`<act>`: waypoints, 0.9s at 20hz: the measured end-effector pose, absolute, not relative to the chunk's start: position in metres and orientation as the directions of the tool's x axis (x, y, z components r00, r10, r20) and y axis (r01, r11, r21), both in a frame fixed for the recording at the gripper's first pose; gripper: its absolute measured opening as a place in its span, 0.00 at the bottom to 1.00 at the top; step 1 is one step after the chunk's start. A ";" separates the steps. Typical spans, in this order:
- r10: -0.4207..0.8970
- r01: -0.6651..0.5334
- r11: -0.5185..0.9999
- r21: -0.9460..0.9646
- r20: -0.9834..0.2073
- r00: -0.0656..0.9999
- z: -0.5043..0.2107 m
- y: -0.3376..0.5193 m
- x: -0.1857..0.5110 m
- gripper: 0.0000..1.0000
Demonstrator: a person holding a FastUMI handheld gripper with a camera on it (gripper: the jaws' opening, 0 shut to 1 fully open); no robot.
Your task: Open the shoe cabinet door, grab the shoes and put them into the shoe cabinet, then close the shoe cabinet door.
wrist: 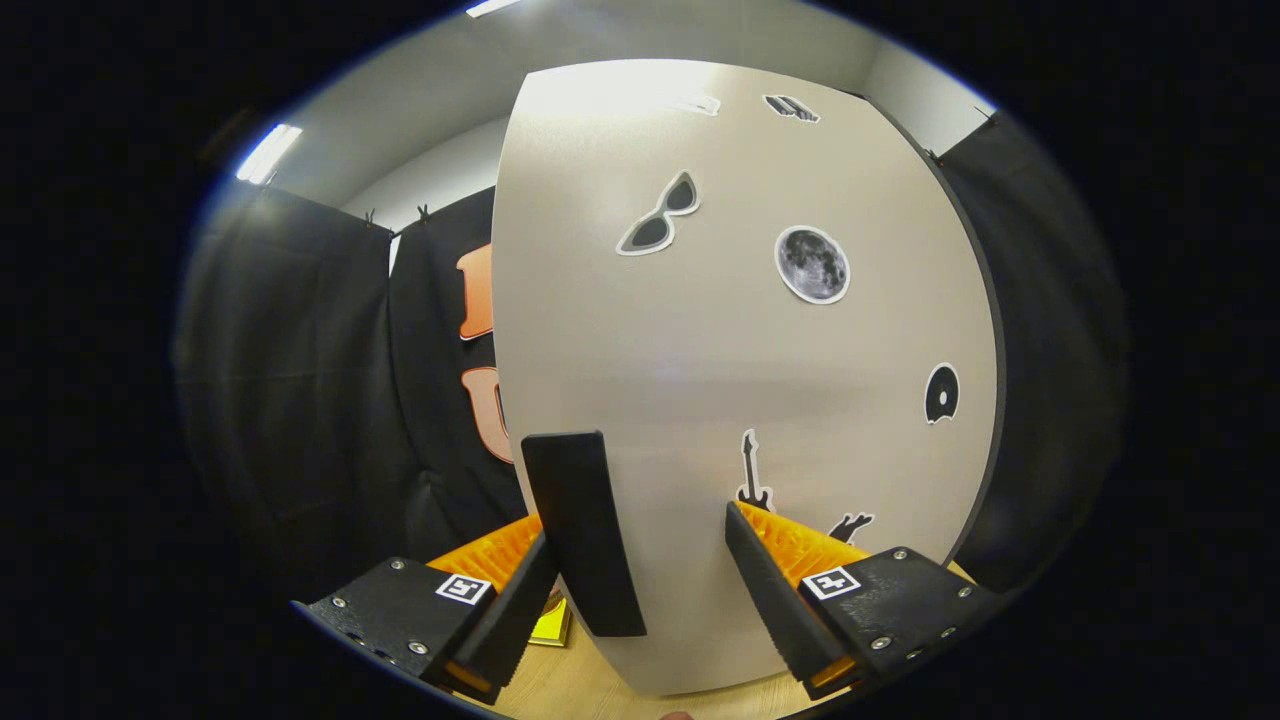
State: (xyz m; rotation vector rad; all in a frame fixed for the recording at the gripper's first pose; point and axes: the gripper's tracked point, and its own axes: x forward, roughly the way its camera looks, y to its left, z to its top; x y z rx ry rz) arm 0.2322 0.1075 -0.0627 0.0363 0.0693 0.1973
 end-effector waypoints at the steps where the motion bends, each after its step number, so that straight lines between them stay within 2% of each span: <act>1: 0.188 -0.186 0.982 0.039 -0.063 0.980 -0.063 0.107 0.233 0.98; 12: 0.091 -0.090 0.996 0.018 -0.057 0.994 -0.065 0.108 0.240 0.97; 18: 0.098 -0.097 0.995 0.021 -0.036 0.995 -0.051 0.110 0.227 0.97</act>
